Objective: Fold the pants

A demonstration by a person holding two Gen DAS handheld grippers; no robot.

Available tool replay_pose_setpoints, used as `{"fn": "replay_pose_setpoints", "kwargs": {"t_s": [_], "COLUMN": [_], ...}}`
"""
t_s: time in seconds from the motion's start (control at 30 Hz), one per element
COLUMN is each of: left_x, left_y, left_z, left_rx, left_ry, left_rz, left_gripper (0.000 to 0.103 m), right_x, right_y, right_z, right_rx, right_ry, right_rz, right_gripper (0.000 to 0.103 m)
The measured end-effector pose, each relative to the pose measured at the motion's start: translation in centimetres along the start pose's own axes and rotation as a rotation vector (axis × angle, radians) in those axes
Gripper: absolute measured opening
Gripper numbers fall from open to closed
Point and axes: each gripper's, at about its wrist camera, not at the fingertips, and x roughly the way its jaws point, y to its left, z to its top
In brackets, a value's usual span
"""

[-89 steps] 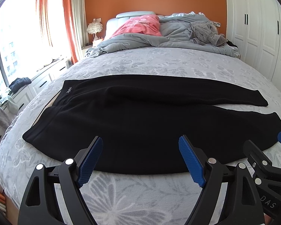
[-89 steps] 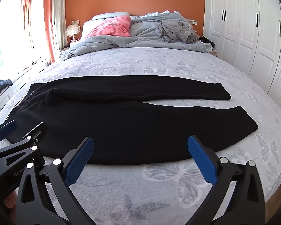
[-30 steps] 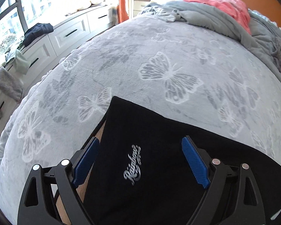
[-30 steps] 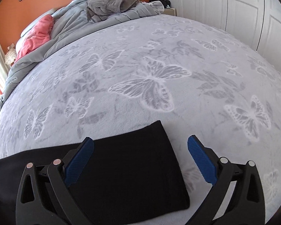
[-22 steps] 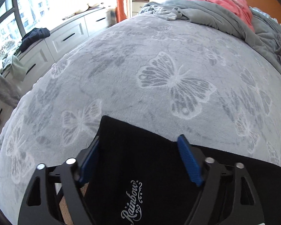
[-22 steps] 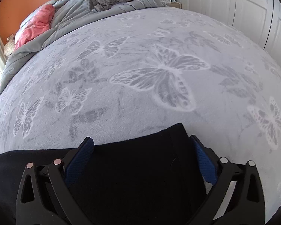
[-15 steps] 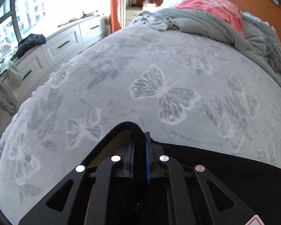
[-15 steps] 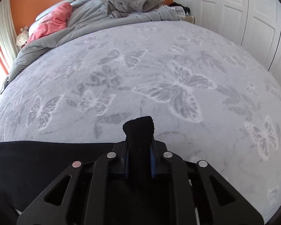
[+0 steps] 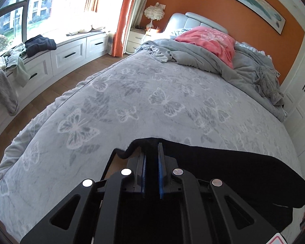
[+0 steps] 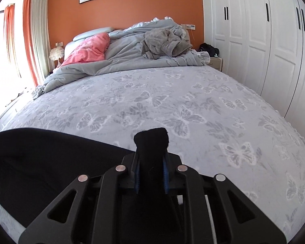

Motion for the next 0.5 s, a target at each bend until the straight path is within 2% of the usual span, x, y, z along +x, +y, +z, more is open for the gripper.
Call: {"fn": "replay_pose_setpoints", "kwargs": {"t_s": [0.03,0.07,0.1,0.13,0.17,0.23,0.27,0.3,0.33,0.37,0.4,0.5], "left_x": [-0.6,-0.8,-0.7,-0.3,0.0,-0.4,-1.1,-2.0,-3.1,-4.0,-4.6,-3.1], "left_y": [0.7,1.4,2.0,2.5,3.2,4.8,5.6,6.3,6.7,6.9,6.9,5.5], "left_z": [-1.5,-3.0,-4.4,-5.8,-7.1,-9.0,-9.8,-10.2,-10.7,-11.1,-11.4,-11.4], "left_rx": [0.0,0.004,0.016,0.034,0.024,-0.053,-0.111,-0.173,-0.237,-0.3,-0.356,-0.445], "left_ry": [0.023,0.046,0.075,0.11,0.136,0.148,0.145,0.136,0.122,0.101,0.094,0.183], "left_rz": [0.009,0.032,0.061,0.086,0.113,0.14,0.125,0.088,0.044,0.002,-0.035,-0.134], "left_gripper": [0.007,0.008,0.012,0.015,0.021,0.025,0.039,0.063,0.075,0.093,0.092,0.092], "right_x": [0.1,0.3,0.4,0.2,-0.5,-2.5,-3.7,-4.7,-5.7,-6.6,-7.4,-8.4], "right_y": [-0.5,-1.1,-1.5,-1.9,-2.5,-3.6,-4.0,-4.1,-4.0,-3.7,-3.2,-0.7], "right_z": [-1.3,-2.8,-4.0,-5.2,-6.1,-7.2,-7.6,-7.8,-7.9,-8.0,-8.2,-8.3], "right_rx": [0.01,0.025,0.04,0.058,0.088,0.162,0.203,0.229,0.25,0.268,0.282,0.286], "right_ry": [0.03,0.068,0.094,0.109,0.106,0.078,0.061,0.048,0.033,0.02,0.012,0.023], "right_rz": [0.005,-0.005,-0.03,-0.055,-0.065,-0.055,-0.048,-0.039,-0.023,-0.002,0.019,0.085], "right_gripper": [0.022,0.029,0.04,0.044,0.052,0.062,0.068,0.069,0.069,0.07,0.073,0.078]}}
